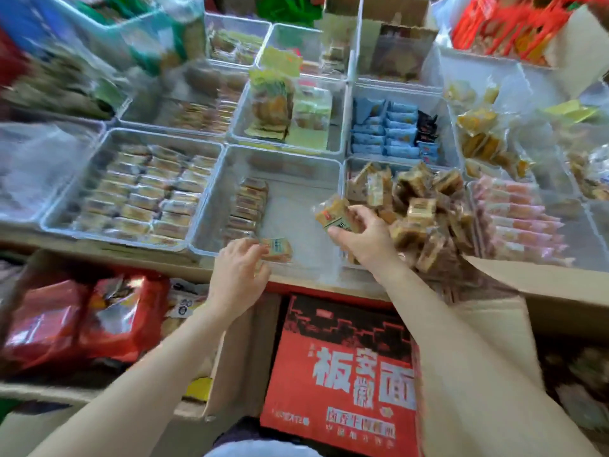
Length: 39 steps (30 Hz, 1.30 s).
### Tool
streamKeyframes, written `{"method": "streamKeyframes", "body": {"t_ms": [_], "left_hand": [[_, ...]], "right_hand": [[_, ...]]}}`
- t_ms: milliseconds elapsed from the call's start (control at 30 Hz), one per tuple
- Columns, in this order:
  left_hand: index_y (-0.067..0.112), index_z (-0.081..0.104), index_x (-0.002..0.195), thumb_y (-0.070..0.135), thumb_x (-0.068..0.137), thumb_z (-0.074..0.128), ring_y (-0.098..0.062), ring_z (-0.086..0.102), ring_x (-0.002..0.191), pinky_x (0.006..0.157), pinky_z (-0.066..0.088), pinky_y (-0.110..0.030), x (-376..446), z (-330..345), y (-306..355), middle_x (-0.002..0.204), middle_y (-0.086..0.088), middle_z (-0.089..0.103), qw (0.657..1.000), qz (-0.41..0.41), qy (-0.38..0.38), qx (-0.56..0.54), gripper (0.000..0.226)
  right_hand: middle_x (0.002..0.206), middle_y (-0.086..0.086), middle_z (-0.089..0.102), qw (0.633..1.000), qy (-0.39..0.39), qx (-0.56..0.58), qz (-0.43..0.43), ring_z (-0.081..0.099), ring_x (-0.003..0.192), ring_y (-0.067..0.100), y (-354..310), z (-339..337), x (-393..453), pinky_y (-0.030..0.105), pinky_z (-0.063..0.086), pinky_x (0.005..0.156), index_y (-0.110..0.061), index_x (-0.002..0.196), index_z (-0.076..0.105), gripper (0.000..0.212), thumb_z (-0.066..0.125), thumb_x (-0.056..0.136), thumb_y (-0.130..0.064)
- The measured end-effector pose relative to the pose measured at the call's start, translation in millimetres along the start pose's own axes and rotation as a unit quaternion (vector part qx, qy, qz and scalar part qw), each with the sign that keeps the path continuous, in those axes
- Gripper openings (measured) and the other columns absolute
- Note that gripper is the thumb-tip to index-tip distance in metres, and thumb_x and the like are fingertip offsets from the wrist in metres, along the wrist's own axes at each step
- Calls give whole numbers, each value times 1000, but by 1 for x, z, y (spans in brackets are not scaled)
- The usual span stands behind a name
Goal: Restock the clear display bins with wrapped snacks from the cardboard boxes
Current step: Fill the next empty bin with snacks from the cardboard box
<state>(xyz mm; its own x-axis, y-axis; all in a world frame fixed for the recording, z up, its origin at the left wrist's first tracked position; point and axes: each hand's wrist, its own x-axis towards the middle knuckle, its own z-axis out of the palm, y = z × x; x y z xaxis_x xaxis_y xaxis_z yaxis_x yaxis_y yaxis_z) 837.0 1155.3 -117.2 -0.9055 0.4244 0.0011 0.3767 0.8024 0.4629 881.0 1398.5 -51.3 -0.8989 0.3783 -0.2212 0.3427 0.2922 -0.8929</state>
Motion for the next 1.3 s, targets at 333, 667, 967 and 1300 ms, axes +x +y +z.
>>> {"method": "streamKeyframes", "body": {"t_ms": [333,667,967,1300], "left_hand": [[18,71,117,47,92,44,-27,52,129,117,27,-49,45,13,-92,126,-3,65,992,9,-30,121,46],[15,73,108,39,86,54,-30,57,121,116,27,-48,48,23,-96,115,-6,69,991,33,55,121,37],[15,73,111,39,86,56,-29,57,122,116,27,-49,48,23,-98,117,-5,70,988,38,65,131,38],[16,72,111,42,90,47,-29,56,123,117,25,-50,47,22,-96,117,-5,68,990,36,51,123,42]], "right_hand": [[116,0,62,887,-298,-342,90,57,105,20,34,123,132,29,45,87,-13,127,61,47,67,92,-45],[137,5,54,829,-375,-401,105,54,114,20,41,161,174,29,46,90,-15,140,46,73,82,80,-35],[133,4,57,805,-380,-434,136,56,118,23,45,169,161,30,49,92,-13,140,48,86,86,72,-48],[117,4,48,824,-304,-468,98,56,98,26,42,154,128,36,53,72,-22,121,41,73,84,70,-52]]}}
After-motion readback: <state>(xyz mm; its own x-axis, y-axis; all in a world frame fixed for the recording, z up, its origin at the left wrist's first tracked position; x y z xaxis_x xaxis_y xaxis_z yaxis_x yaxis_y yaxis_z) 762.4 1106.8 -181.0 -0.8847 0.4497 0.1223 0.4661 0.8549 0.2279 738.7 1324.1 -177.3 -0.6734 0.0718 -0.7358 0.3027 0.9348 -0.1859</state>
